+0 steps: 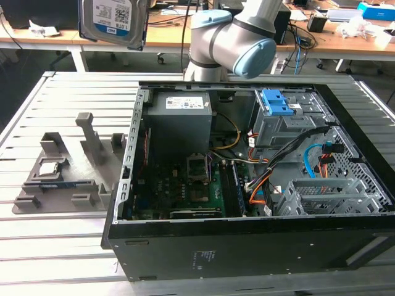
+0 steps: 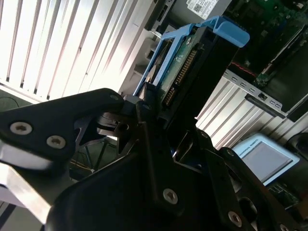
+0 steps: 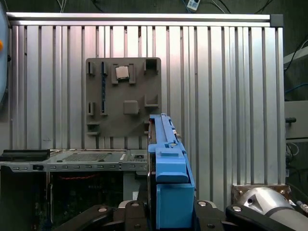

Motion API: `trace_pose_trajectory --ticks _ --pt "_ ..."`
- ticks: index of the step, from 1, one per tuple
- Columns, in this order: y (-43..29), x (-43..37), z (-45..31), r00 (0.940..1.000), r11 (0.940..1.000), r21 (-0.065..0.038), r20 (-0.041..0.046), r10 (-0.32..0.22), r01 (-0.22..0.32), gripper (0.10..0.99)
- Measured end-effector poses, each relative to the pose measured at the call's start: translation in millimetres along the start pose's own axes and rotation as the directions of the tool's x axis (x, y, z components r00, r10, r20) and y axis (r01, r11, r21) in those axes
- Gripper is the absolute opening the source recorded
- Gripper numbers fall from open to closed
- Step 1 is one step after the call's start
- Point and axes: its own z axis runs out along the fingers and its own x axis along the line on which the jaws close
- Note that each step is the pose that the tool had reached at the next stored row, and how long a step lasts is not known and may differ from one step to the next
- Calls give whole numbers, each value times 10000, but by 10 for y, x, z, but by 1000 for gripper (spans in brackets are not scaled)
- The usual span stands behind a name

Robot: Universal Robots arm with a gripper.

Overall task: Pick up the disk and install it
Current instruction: 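Pick up the disk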

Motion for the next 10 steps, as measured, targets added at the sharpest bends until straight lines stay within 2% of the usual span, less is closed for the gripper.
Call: trace_pose_trajectory --ticks 6,10 --pt "-370 -5 -12 10000 10000 1 0 2 -2 365" --pt "-527 -8 -17 10000 10000 0 0 2 -2 365"
